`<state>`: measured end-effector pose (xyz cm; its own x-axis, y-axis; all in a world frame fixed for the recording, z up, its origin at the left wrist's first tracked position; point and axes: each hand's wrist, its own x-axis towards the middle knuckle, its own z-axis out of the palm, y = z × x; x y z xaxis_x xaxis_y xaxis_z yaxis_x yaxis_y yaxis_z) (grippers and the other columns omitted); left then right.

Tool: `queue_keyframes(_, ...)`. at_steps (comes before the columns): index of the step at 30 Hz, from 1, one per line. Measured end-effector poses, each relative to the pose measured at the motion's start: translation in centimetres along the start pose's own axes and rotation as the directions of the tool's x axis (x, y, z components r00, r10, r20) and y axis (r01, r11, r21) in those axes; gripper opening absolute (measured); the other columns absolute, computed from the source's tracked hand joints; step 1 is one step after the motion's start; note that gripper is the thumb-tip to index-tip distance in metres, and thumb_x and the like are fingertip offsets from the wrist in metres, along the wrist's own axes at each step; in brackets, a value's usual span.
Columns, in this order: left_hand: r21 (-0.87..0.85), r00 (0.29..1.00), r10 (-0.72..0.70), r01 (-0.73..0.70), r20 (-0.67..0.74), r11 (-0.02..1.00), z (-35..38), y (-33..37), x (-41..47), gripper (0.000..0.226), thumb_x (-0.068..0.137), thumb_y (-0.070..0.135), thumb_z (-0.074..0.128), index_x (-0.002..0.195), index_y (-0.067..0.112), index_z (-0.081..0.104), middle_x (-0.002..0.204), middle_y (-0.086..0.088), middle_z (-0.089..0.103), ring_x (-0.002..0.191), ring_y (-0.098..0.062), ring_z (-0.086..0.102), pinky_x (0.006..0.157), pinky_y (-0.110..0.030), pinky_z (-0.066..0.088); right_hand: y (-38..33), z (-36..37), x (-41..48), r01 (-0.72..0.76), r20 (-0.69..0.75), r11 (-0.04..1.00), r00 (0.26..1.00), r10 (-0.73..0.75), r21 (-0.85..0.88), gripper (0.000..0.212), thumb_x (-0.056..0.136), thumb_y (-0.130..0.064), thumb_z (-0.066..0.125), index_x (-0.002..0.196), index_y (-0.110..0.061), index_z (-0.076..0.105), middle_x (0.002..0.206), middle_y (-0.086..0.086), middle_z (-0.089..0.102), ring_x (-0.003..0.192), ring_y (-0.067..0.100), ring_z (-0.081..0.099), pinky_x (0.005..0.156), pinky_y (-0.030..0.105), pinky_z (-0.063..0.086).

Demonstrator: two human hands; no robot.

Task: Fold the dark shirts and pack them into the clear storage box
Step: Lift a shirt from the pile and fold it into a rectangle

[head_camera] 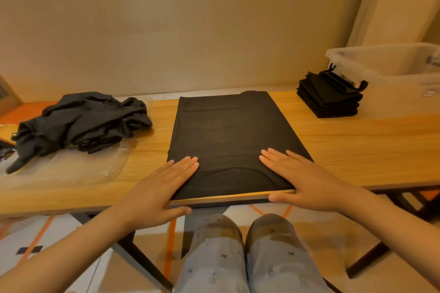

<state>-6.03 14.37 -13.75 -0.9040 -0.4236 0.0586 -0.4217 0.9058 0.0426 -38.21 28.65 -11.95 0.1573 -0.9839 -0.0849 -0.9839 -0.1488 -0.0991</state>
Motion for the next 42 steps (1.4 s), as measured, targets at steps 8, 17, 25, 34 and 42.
queue_keyframes(8,0.087,0.997,0.061,-0.057,-0.041,0.995,-1.8,-2.5,-2.3,0.095,0.083,0.054,0.055,0.155,0.027,-0.002,0.162,0.01,-0.004,0.149,-0.009,0.0,0.119,-0.028,0.004,3.2,-0.2,-3.7,0.024,-0.028,0.975,0.999,-0.03,-0.221,0.109,0.078,-0.071,0.055,0.143,-0.041,-0.027,0.148,-0.022,-0.036,0.136,-0.004,-0.034,0.114,0.024,-0.019)
queue_keyframes(17,0.154,0.989,0.126,-0.136,0.071,0.979,-1.7,-2.5,-0.6,0.086,0.086,0.076,0.02,0.152,0.032,-0.014,0.16,0.014,-0.014,0.147,-0.003,-0.01,0.119,-0.026,-0.006,5.6,0.4,-3.4,0.06,-0.037,0.975,0.997,-0.07,-0.214,0.082,0.087,-0.072,0.033,0.144,-0.048,-0.021,0.154,-0.022,-0.023,0.139,-0.006,-0.026,0.11,0.016,-0.022)
queue_keyframes(25,0.168,0.989,0.134,-0.122,-0.061,0.978,0.3,-1.7,-2.0,0.076,0.093,0.043,0.05,0.155,0.024,0.01,0.161,0.002,0.017,0.148,-0.007,0.005,0.12,-0.025,0.0,5.5,1.9,-4.1,0.143,-0.203,0.968,0.962,-0.185,-0.205,0.069,0.094,-0.053,0.042,0.153,-0.035,0.012,0.156,-0.007,0.028,0.146,0.003,0.008,0.116,0.025,0.013)
queue_keyframes(34,-0.186,0.993,-0.053,0.032,-0.11,0.982,1.7,-1.4,-3.0,0.046,0.094,0.025,0.047,0.137,0.043,0.049,0.153,0.023,0.023,0.144,-0.005,0.024,0.12,-0.027,0.017,3.4,2.2,-6.4,0.125,-0.354,0.927,0.935,0.008,0.353,0.069,0.092,-0.015,0.058,0.141,-0.054,0.029,0.145,-0.034,0.034,0.137,-0.007,0.029,0.116,0.02,0.018)
queue_keyframes(42,-0.716,0.948,-0.259,0.05,-0.186,0.696,-4.4,1.9,-3.2,0.044,0.096,0.005,0.049,0.106,0.045,0.066,0.105,0.013,0.069,0.104,-0.004,0.062,0.087,-0.014,0.048,1.0,-1.8,-6.2,0.018,-0.324,0.659,0.88,0.346,0.752,0.048,0.094,-0.007,0.052,0.108,-0.05,0.068,0.112,-0.03,0.065,0.112,-0.016,0.05,0.084,0.005,0.04)
